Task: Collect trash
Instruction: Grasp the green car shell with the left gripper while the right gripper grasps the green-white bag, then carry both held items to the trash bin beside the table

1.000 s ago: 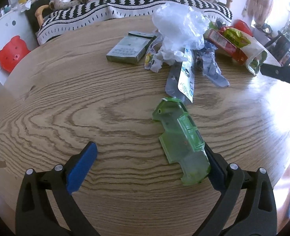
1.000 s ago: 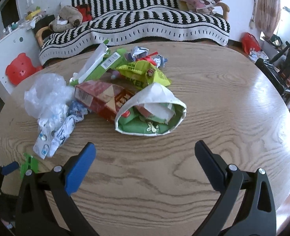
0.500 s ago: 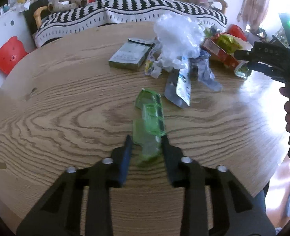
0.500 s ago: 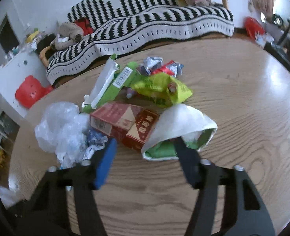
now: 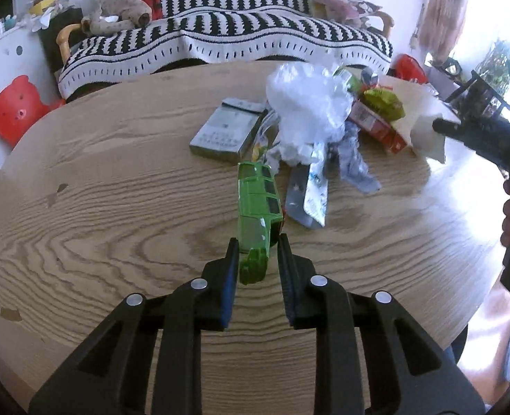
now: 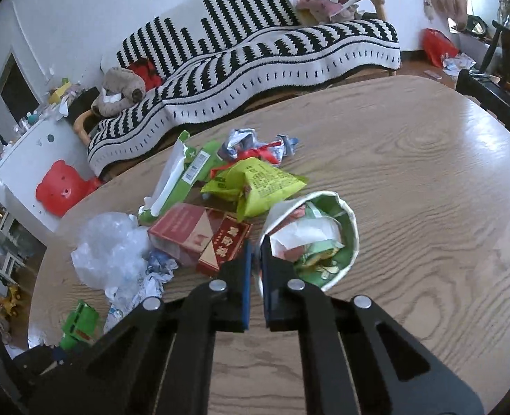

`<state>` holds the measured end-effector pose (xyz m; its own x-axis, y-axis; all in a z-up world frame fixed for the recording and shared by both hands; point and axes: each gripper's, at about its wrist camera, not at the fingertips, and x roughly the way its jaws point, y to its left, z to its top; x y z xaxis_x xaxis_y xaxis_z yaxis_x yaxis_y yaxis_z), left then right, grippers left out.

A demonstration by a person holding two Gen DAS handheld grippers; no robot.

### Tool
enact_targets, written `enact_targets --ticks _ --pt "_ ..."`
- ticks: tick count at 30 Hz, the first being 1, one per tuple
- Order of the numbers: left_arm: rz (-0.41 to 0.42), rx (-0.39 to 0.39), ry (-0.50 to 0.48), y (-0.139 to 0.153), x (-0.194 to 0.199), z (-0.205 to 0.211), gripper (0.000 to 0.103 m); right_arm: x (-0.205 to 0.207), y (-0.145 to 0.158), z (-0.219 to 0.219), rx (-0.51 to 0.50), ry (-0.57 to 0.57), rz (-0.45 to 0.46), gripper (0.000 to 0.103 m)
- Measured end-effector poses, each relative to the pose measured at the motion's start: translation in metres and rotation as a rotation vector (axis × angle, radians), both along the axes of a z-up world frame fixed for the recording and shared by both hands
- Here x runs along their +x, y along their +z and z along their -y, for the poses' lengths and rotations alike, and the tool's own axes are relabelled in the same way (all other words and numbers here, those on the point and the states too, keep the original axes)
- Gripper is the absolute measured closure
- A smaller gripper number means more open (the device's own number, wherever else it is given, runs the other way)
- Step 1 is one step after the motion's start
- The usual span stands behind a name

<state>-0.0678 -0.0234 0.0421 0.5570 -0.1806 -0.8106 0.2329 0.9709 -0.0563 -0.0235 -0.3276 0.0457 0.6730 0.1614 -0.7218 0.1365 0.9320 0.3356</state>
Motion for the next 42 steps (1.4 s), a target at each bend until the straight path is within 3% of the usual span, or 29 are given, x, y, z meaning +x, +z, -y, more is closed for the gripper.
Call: enact_targets --ticks 10,25,31,35,39,42 --pt "0.013 -0.041 -0.012 0.013 -0.01 0.003 0.081 -0.027 0.01 0.016 -0.017 -0.034 0.034 0.097" --pt "0.063 -0.028 -0.115 0.032 -0.018 0.048 0.081 -0.068 0.039 0.048 -0.017 -0.084 0.096 0.097" --pt "0.094 -0.086 -0.296 0.056 -0.038 0.115 0.081 -0.129 0.079 0.074 -0.054 -0.136 0.161 0.097" --pt "0.052 -0.133 -0.47 0.053 -0.073 0.176 0.081 -0.193 0.094 0.095 -0.087 -0.187 0.17 0.097" --pt "-0.026 -0.131 -0.639 0.029 -0.116 0.224 0.081 -0.255 0.074 0.107 -0.058 -0.226 0.11 0.097" --pt "-0.102 -0.102 -0.748 0.002 -0.145 0.254 0.081 -0.294 0.035 0.113 -0.01 -0.265 0.025 0.097"
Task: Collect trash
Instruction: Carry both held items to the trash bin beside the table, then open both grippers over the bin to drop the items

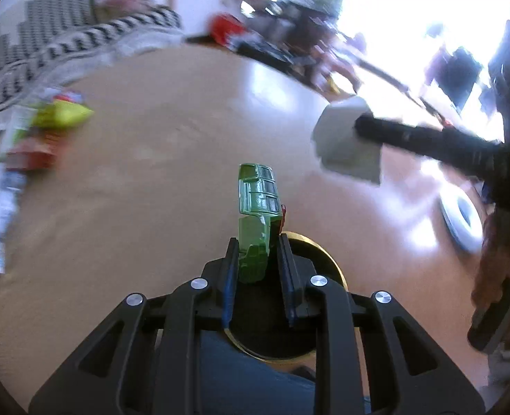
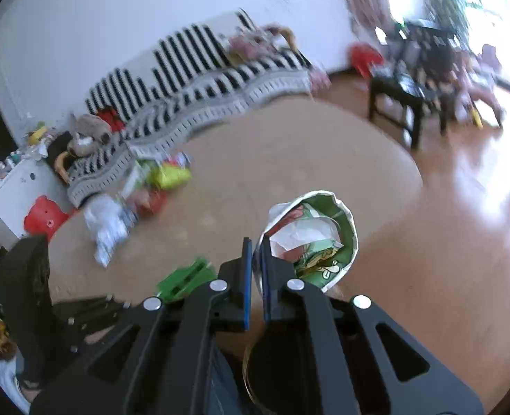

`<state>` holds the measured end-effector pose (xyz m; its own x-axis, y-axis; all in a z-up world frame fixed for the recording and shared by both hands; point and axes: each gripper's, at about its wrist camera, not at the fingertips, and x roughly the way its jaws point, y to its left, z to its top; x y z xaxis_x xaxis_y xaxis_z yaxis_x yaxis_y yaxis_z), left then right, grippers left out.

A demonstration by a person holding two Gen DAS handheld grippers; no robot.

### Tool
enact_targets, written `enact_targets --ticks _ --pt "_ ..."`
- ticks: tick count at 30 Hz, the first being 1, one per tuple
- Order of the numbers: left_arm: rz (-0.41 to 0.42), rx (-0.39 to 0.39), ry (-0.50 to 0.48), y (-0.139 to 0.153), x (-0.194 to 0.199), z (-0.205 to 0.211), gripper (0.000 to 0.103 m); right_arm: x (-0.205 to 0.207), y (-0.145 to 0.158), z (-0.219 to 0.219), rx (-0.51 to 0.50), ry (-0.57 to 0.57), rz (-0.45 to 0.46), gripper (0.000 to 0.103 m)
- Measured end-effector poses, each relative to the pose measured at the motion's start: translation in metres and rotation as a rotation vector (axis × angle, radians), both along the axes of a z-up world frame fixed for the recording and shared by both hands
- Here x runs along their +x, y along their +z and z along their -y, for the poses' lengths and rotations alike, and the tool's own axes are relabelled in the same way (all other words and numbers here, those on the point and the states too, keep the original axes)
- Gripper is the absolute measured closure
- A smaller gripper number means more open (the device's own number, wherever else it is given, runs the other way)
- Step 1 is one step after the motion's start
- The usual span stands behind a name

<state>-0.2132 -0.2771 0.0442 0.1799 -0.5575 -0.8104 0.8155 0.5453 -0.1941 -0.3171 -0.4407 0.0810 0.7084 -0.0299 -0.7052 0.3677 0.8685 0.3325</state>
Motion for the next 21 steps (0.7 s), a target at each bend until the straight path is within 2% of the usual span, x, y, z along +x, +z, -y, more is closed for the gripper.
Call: enact_targets --ticks 6,9,11,15,21 --pt "-0.068 0.132 -0.152 -0.065 -0.033 0.037 0.081 -0.036 -0.091 0.008 0.161 -0.056 -0.153 0.097" --pt "-0.129 0.192 -0.165 -0.097 -0.032 0.052 0.081 -0.039 -0.128 0.014 0.206 -0.073 -0.214 0.097" --pt "-0.127 0.229 -0.178 -0.113 -0.021 0.061 0.081 -0.039 -0.145 0.017 0.229 -0.081 -0.244 0.097" --pt "-0.141 0.27 -0.197 -0.128 -0.017 0.066 0.081 -0.04 -0.165 0.026 0.26 -0.095 -0.27 0.097" --pt "-0.176 0.296 -0.196 -0.138 -0.02 0.07 0.079 -0.039 -0.171 0.033 0.311 -0.114 -0.283 0.097"
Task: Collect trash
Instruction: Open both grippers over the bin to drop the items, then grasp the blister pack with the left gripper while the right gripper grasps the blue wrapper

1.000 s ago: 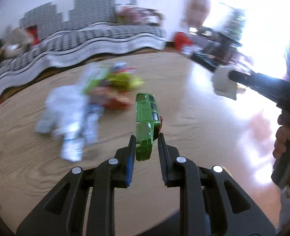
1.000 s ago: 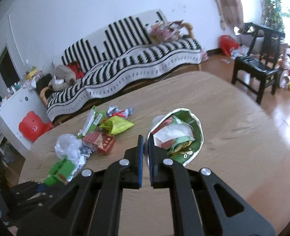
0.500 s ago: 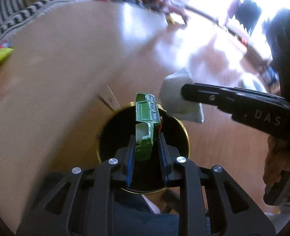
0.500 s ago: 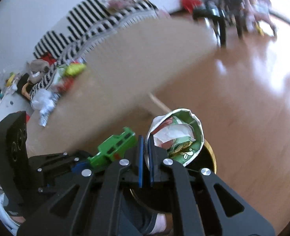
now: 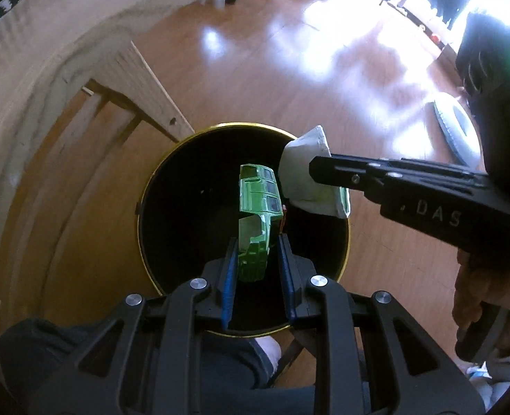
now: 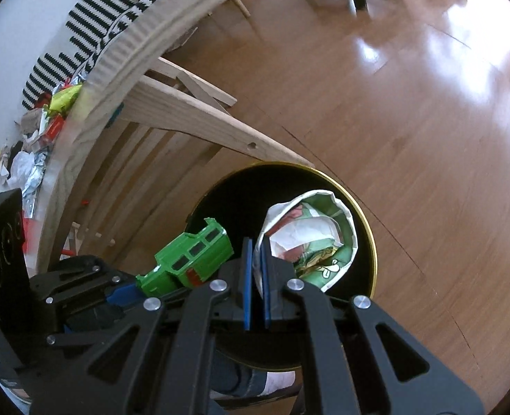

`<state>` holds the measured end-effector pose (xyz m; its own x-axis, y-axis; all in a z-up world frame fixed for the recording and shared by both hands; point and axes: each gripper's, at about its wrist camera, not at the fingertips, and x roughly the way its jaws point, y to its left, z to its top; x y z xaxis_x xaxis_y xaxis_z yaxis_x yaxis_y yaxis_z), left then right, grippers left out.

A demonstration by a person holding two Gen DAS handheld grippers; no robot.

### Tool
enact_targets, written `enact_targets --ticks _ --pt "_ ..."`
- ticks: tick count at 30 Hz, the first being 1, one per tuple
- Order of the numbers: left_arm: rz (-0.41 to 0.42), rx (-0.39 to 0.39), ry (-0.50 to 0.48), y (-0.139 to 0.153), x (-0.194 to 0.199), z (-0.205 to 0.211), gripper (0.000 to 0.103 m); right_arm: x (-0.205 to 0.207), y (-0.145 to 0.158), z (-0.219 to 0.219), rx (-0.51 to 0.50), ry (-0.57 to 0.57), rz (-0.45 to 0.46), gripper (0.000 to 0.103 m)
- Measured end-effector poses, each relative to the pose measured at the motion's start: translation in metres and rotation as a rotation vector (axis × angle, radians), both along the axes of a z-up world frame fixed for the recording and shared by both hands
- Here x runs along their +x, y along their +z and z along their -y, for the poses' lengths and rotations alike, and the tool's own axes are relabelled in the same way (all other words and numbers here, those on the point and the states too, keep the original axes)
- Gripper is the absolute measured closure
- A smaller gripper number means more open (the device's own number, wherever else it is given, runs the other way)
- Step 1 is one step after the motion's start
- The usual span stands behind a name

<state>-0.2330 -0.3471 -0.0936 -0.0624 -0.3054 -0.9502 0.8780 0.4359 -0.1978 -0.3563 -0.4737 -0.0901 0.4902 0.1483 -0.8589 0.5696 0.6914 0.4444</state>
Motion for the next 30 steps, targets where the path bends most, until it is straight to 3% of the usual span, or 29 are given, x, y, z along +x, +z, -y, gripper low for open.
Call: enact_targets --ticks 2,3,4,5,8,10,13,16,18,20,24,30 --pt "-0.012 0.006 -0.021 0.0 0.001 -0.001 0.041 -0.002 0.005 0.005 0.025 -0.034 0.012 0.089" --pt "-0.004 -0.006 -0.014 0.004 0.001 -0.003 0.011 -0.004 0.009 0.007 0.027 -0.052 0.015 0.047" --pt "0.021 -0.032 0.0 0.012 0.001 -0.008 0.009 -0.007 0.014 0.009 0.025 -0.065 0.027 0.012" --pt "0.045 -0.056 0.006 0.02 0.002 -0.012 0.009 -0.009 0.021 0.011 0.007 -0.073 0.047 0.008" --pt "0.096 -0.096 0.017 0.051 0.007 -0.031 0.009 -0.011 0.047 0.015 -0.107 -0.066 0.069 0.006" --pt "0.136 -0.144 0.04 0.078 0.011 -0.047 0.009 -0.005 0.076 0.013 -0.26 -0.05 0.101 0.006" --pt "0.227 -0.25 0.175 0.125 0.034 -0.09 0.006 0.024 0.104 -0.003 -0.44 0.026 0.129 0.006" --pt "0.372 -0.216 0.378 0.147 0.075 -0.142 0.006 0.067 0.115 -0.027 -0.549 0.139 0.129 0.006" --pt "0.459 -0.147 0.527 0.15 0.108 -0.184 0.006 0.094 0.118 -0.046 -0.555 0.201 0.142 0.006" --pt "0.49 -0.091 0.643 0.15 0.133 -0.221 0.006 0.128 0.116 -0.067 -0.52 0.276 0.16 0.006" --pt "0.491 -0.037 0.801 0.143 0.17 -0.275 0.006 0.183 0.114 -0.103 -0.507 0.372 0.135 0.006" --pt "0.46 -0.01 0.836 0.129 0.195 -0.287 0.006 0.245 0.122 -0.148 -0.43 0.437 0.178 0.006"
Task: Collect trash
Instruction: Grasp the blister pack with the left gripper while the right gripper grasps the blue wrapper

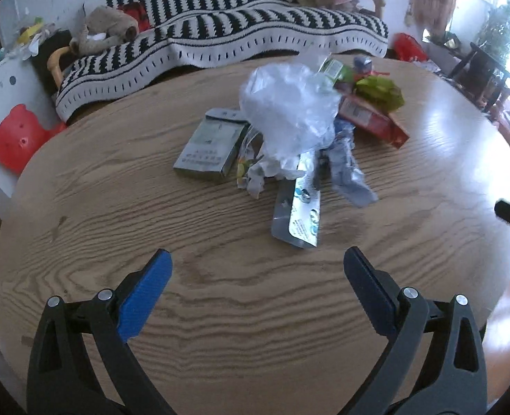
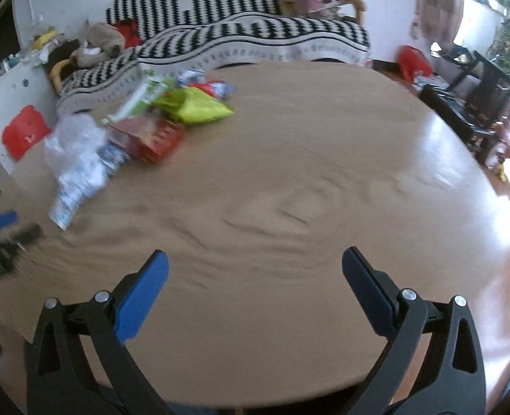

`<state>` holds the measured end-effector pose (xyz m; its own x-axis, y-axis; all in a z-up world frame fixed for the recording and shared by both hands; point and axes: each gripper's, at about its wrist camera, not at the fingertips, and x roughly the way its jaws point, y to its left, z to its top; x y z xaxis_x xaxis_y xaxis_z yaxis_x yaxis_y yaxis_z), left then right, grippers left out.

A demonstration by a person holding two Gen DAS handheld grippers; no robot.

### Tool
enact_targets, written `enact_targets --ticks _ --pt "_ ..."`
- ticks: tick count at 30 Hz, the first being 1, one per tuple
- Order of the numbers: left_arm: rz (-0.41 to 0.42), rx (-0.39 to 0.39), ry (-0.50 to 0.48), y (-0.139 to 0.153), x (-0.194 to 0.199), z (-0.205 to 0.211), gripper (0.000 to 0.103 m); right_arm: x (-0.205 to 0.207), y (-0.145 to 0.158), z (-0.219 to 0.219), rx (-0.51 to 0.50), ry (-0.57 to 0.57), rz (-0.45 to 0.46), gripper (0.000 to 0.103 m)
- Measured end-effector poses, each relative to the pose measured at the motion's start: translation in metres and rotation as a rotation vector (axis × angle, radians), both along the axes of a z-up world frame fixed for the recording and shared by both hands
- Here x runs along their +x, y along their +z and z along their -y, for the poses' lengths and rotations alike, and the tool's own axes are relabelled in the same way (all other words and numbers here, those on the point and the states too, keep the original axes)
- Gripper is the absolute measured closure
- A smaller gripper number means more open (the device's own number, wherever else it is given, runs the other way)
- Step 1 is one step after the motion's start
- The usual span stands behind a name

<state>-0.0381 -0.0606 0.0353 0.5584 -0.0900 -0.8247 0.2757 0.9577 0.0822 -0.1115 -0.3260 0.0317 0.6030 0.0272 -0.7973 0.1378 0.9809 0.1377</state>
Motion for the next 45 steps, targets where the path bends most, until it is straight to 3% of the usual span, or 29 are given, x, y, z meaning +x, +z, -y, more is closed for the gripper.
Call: enact_targets --ticks 4,12,17,21,25,30,33,36,41,42,44,45 --pt "-0.002 0.007 0.011 -0.006 0.007 -0.002 0.006 0.036 0.007 -0.04 0.05 0.068 0.015 0.006" --pt "-0.011 0.01 0.007 -0.013 0.021 -0.009 0.006 0.116 -0.012 -0.126 -0.017 0.176 -0.05 0.006" --pt "-0.012 -0.008 -0.015 -0.014 0.029 -0.003 0.006 0.124 -0.032 -0.113 -0.064 0.127 -0.093 0.006" --pt "-0.01 -0.103 -0.058 -0.014 0.032 0.003 0.008 0.124 -0.035 -0.1 -0.019 0.118 -0.103 0.006" --pt "-0.021 -0.134 -0.093 -0.019 0.031 0.011 0.023 0.126 -0.037 -0.106 -0.019 0.14 -0.111 0.006" --pt "-0.044 -0.142 -0.11 -0.03 0.027 0.014 0.023 0.132 -0.041 -0.127 -0.117 0.163 -0.121 0.005" --pt "-0.022 -0.149 -0.122 -0.032 0.023 0.015 0.024 0.13 -0.043 -0.13 -0.115 0.152 -0.087 0.005" --pt "0.003 -0.135 -0.135 -0.033 0.022 0.015 0.037 0.127 -0.045 -0.128 -0.111 0.154 -0.058 0.005" --pt "0.009 -0.141 -0.203 -0.03 0.021 0.019 0.051 0.132 -0.044 -0.125 -0.107 0.209 -0.09 0.005" --pt "0.016 -0.123 -0.213 -0.029 0.02 0.022 0.066 0.134 -0.042 -0.123 -0.091 0.214 -0.09 0.005" --pt "0.018 -0.121 -0.214 -0.029 0.02 0.023 0.068 0.13 -0.037 -0.124 -0.092 0.232 -0.069 0.019" --pt "0.014 -0.136 -0.211 -0.03 0.021 0.021 0.068 0.128 -0.034 -0.124 -0.104 0.245 -0.055 0.043"
